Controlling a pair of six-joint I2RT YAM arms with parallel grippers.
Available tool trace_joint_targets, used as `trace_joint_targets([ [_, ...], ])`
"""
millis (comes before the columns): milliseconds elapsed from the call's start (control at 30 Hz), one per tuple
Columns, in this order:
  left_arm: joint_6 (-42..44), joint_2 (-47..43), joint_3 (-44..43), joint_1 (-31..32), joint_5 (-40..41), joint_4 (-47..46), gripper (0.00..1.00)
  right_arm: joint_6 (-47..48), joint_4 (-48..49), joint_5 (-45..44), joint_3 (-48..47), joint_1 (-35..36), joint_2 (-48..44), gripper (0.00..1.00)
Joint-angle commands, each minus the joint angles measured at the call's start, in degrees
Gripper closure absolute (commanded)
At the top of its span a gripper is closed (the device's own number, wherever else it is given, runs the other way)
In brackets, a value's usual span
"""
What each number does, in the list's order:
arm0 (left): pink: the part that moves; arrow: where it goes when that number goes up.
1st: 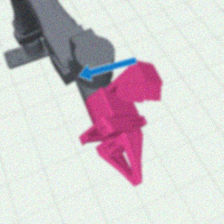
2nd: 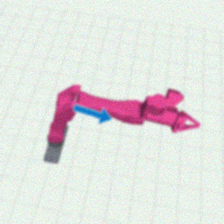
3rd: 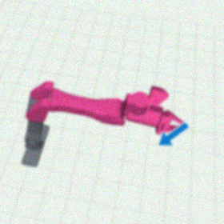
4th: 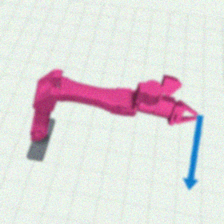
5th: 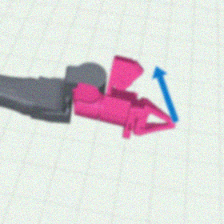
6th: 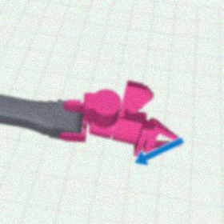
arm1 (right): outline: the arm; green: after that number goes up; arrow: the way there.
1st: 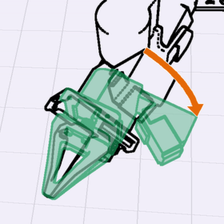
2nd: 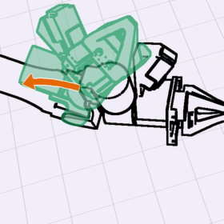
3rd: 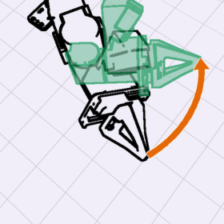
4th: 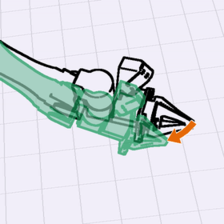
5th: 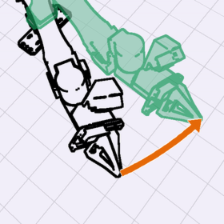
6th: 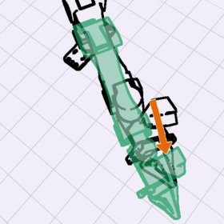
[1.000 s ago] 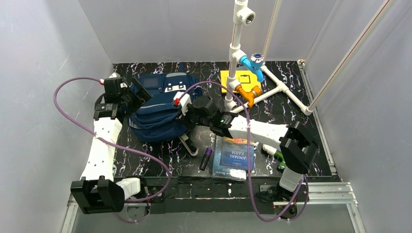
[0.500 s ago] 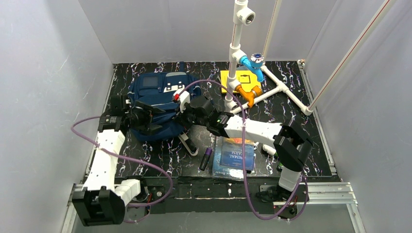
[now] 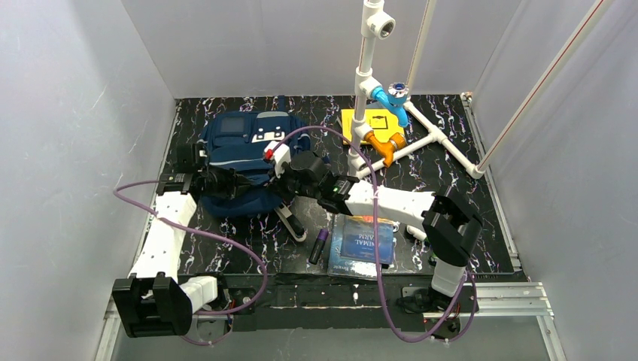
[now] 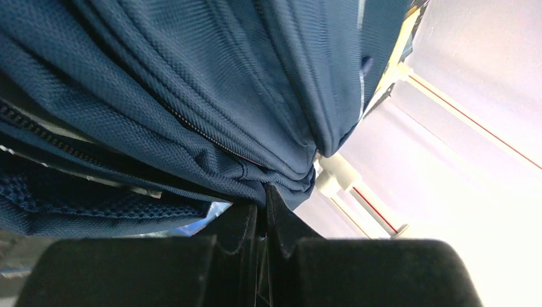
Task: Pack the student bag
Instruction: Unzip the student bag at the center of the board.
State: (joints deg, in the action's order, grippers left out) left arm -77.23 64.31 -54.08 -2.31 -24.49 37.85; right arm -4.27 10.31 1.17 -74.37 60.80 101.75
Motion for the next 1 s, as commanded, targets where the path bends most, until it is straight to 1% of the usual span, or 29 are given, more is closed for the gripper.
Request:
trace_joint_targets([
  [0, 11.27, -2.91, -6.73, 0.03, 14.8, 2.47, 1.0, 3.5, 4.74, -3.88, -1.23, 0.27, -2.52, 0.99],
  [33, 13.58, -2.85, -8.16, -0.02, 18.32, 2.95, 1.0, 4.0, 4.23, -4.8, -0.46, 0.22, -3.1, 0.99],
  [100, 18.33, -2.05, -11.34, -0.19, 22.19, 3.96, 1.0, 5.46, 3.49, -5.31, 0.94, -0.43, -4.07, 0.99],
  [233, 24.32, 1.11, -18.63, -0.57, 26.07, 7.16, 1.0, 5.5, 2.97, -4.64, 3.59, -3.38, -5.21, 0.99],
  [400, 27.14, 1.03, -23.43, -0.59, 29.05, 7.67, 1.0, 5.86, 3.77, -4.78, 5.28, -6.92, -3.9, 0.99],
  [433, 27.61, 0.61, -25.29, -0.64, 28.84, 7.77, 1.0, 6.73, 5.3, -5.39, 4.52, -9.15, -0.32, 0.99],
  [500, 27.79, 0.62, -25.69, -0.6, 27.92, 7.78, 1.0, 7.14, 6.19, -5.6, 3.01, -10.69, 2.8, 0.99],
  [700, 28.94, 0.97, -25.77, -0.6, 24.5, 7.11, 1.0, 7.09, 4.87, -5.62, -5.09, -13.31, 11.16, 0.99],
  [733, 28.91, 0.91, -25.75, -0.62, 22.94, 6.95, 1.0, 7.09, 4.45, -5.83, -6.0, -13.33, 11.93, 0.99],
  [833, 28.71, 1.04, -25.28, -0.59, 21.88, 6.06, 1.0, 6.62, 2.43, -4.91, -7.4, -13.33, 12.35, 0.98],
  [867, 28.65, 1.11, -25.28, -0.59, 21.42, 5.83, 1.0, 6.38, 2.33, -3.76, -7.19, -13.33, 11.94, 0.94],
  [967, 29.15, 1.26, -24.26, -0.6, 19.68, 4.49, 1.0, 4.74, 3.45, -1.89, -5.55, -13.33, 10.19, 0.93],
])
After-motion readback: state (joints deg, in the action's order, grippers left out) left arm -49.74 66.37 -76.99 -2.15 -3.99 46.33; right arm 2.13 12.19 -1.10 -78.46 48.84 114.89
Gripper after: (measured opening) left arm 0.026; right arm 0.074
